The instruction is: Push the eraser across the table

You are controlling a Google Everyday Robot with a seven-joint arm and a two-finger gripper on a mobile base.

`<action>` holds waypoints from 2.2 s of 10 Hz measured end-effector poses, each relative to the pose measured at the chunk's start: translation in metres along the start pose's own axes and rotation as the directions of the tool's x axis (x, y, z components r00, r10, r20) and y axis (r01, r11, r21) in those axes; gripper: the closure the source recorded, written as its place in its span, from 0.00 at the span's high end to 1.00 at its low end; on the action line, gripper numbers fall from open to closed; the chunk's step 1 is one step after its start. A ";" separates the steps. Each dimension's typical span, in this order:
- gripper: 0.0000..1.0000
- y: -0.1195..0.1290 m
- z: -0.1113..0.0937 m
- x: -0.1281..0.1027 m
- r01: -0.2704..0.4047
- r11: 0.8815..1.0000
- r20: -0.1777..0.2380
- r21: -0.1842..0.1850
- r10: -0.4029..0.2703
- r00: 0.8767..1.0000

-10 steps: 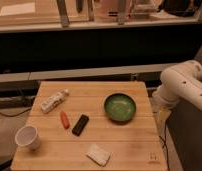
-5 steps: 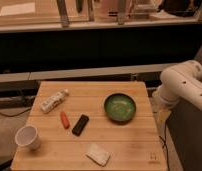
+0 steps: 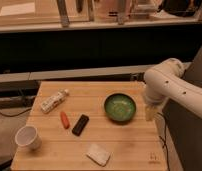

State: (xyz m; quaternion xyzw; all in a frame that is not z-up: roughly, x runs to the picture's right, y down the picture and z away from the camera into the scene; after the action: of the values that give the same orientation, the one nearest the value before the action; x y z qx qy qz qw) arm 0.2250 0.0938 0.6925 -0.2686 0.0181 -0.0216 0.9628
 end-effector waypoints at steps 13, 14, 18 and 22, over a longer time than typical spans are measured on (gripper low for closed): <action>0.80 -0.001 0.058 -0.140 0.278 0.961 -0.014 0.014 -0.278 0.961; 0.80 0.000 0.061 -0.142 0.285 0.959 -0.012 0.011 -0.285 0.959; 0.80 0.009 0.090 -0.169 0.328 0.945 0.020 0.003 -0.328 0.944; 0.80 0.011 0.100 -0.181 0.357 0.934 0.048 0.005 -0.357 0.933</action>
State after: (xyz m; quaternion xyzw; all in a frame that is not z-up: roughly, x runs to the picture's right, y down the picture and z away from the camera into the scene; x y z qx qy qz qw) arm 0.0494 0.1647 0.7765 -0.2696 -0.0542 -0.1894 0.9426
